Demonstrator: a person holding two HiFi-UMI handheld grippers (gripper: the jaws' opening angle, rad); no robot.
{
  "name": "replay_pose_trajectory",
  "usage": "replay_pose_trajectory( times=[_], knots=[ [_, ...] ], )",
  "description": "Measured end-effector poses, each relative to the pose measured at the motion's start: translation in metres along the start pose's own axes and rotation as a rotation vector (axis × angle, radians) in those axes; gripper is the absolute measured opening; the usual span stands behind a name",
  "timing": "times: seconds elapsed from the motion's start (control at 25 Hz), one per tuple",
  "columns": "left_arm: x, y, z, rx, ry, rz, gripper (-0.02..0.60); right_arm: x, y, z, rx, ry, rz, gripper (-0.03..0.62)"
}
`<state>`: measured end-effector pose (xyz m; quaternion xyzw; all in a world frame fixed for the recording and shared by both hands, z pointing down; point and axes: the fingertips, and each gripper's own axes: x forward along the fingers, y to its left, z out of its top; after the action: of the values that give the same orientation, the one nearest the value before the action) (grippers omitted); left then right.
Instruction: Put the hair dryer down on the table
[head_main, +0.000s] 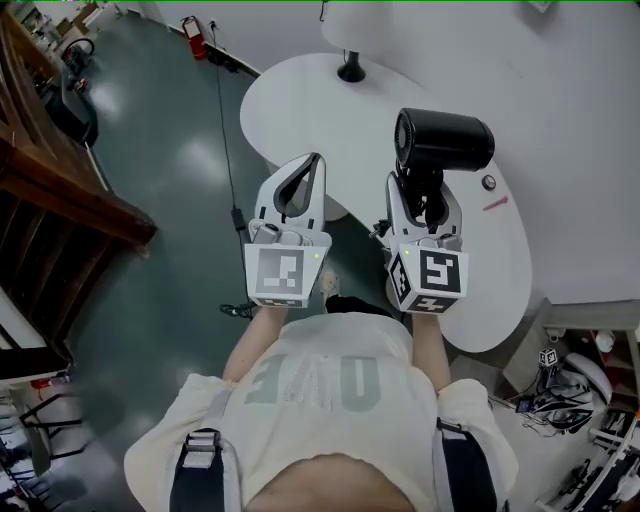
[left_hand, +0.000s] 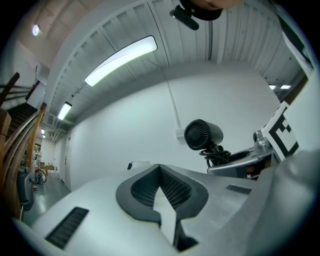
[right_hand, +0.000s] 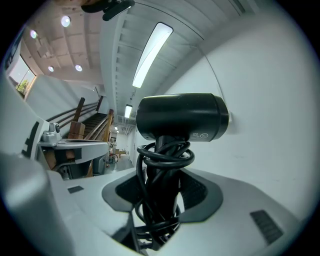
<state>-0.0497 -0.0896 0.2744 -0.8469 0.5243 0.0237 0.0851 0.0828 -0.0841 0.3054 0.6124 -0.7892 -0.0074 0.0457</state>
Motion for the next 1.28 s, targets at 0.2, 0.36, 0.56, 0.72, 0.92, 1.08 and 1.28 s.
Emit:
replay_pose_trajectory(
  times=[0.2, 0.36, 0.56, 0.72, 0.92, 1.08, 1.28],
  knots=[
    [0.074, 0.040, 0.016, -0.001, -0.066, 0.040, 0.006, 0.072, -0.018, 0.017, -0.013, -0.011, 0.029, 0.210],
    [0.109, 0.061, 0.019, 0.009, -0.075, 0.058, 0.006, 0.106, -0.027, 0.027, -0.018, -0.018, 0.033, 0.210],
    [0.131, 0.074, 0.010, 0.019, -0.043, 0.037, 0.006, 0.125, -0.025, 0.034, -0.026, -0.017, 0.027, 0.210],
    [0.144, 0.083, 0.007, 0.004, -0.032, 0.012, 0.006, 0.136, -0.028, 0.034, -0.004, -0.011, -0.015, 0.210],
    [0.154, 0.095, 0.006, 0.011, -0.031, -0.009, 0.006, 0.145, -0.028, 0.033, 0.006, -0.003, -0.049, 0.210],
    [0.158, 0.100, -0.001, 0.004, -0.016, -0.023, 0.006, 0.153, -0.030, 0.024, 0.020, 0.028, -0.075, 0.210],
    [0.159, 0.107, -0.017, -0.005, 0.013, -0.017, 0.006, 0.164, -0.036, 0.004, 0.035, 0.094, -0.097, 0.210]
  ],
)
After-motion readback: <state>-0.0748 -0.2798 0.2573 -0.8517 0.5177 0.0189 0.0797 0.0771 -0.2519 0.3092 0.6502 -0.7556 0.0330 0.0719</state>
